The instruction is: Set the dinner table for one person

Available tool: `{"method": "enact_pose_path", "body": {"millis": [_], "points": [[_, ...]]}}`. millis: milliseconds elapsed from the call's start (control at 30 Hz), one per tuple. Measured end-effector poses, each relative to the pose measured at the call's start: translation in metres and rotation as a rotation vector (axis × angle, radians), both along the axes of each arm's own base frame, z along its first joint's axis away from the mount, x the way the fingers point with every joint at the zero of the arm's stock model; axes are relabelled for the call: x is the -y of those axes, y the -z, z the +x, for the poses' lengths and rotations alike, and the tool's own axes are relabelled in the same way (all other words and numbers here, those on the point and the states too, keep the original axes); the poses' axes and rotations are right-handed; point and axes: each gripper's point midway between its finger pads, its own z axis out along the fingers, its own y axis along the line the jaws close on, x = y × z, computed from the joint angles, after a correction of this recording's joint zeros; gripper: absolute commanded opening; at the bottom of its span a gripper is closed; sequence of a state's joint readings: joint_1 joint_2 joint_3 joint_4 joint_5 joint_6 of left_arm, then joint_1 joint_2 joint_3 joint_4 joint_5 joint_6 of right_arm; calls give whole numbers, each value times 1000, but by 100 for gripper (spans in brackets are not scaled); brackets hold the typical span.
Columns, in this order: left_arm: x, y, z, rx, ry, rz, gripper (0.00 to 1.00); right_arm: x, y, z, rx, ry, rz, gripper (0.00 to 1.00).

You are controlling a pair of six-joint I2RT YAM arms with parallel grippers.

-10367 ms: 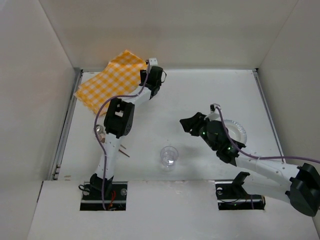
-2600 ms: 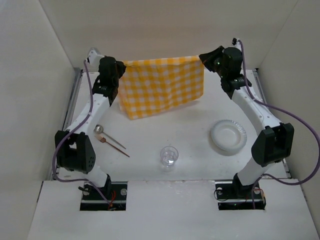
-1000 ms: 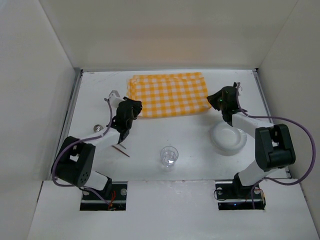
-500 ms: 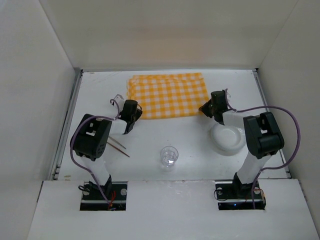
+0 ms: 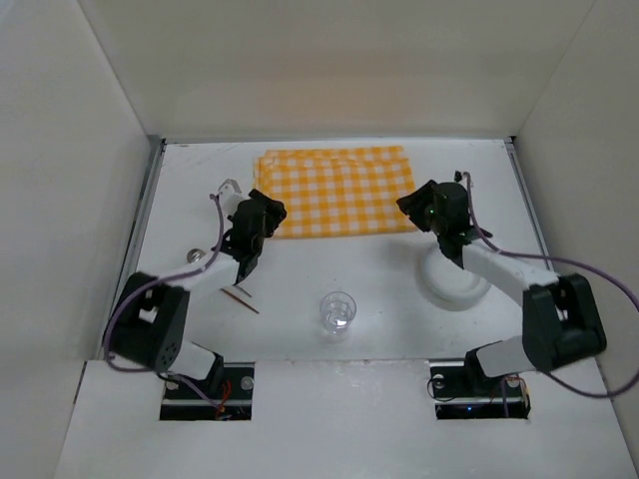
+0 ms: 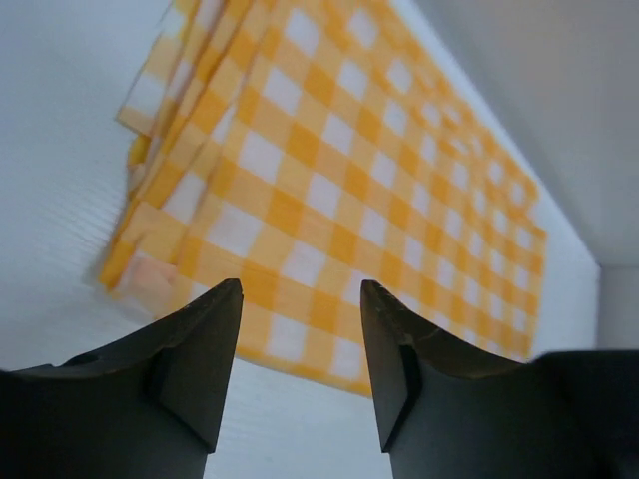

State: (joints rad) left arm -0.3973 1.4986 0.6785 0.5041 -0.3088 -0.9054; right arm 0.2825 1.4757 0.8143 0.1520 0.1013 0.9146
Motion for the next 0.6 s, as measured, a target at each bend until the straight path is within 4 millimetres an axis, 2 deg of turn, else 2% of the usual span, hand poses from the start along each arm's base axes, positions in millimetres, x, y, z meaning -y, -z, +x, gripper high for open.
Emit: {"method": "enact_pose_path", "body": {"millis": [100,133,167,233,300,367,433,533,600], "points": [[12,-63,-24,159,51,-12,53,8,-60,-20,158,10,9,54],[15,-83,-35,212,70,-20,53,13,-72,-29,197,24,14,54],[18,-98,-45,254,87,-28,53,21,-80,-41,228,43,22,54],[24,-118,-69,314,130,-36,53,40,-78,-68,246,96,22,51],[26,-118,-90,328,166,-27,53,66,-62,-96,215,177,0,49],[22,-104,-109,308,191,-2,53,93,-49,-123,180,272,-27,52],[17,-91,-123,283,206,23,53,117,-50,-145,175,368,-39,55],[10,-84,-137,265,219,55,53,147,-55,-172,191,505,-33,57],[7,-85,-141,270,225,75,54,163,-41,-182,143,581,-44,60]]}}
